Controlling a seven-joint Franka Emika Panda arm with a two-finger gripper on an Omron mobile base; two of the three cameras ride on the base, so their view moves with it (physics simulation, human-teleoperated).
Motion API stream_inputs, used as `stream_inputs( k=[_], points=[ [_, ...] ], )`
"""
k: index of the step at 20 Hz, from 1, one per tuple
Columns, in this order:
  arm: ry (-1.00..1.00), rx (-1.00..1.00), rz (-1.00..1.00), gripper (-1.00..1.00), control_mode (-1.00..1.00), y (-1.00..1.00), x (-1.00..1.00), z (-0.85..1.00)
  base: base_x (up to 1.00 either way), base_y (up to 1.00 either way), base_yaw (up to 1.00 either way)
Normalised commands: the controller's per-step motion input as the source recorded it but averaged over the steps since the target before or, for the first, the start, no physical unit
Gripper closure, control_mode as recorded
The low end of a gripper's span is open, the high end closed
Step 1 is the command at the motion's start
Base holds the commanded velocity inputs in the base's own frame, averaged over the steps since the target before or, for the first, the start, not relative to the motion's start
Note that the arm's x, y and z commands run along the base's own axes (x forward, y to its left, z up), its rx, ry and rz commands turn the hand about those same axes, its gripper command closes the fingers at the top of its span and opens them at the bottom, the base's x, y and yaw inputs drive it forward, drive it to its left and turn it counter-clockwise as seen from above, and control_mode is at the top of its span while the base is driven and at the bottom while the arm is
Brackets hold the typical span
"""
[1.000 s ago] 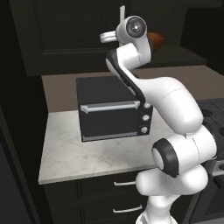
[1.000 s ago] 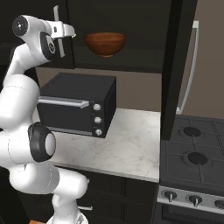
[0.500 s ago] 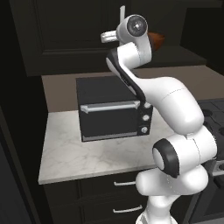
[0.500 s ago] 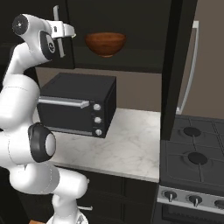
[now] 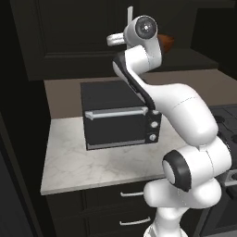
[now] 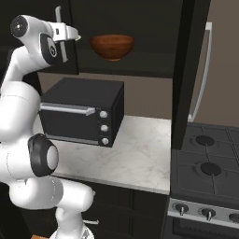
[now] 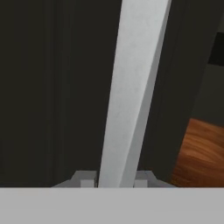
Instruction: Move the bowls from the cabinet to the plates on the dining table.
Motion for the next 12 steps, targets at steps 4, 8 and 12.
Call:
stream_inputs(
  k=[4,8,12],
  points=[
    [-0.03,0.0,0.0,1.0,-1.0,0.16,-0.34,-0.05,0.0,0.0,0.0],
    [-0.06,0.0,-0.01,1.0,-1.0,0.26,-0.51,-0.04,0.0,0.0,0.0],
    [-0.06,0.0,-0.03,1.0,-1.0,0.3,-0.6,-0.04,0.0,0.0,0.0]
  ],
)
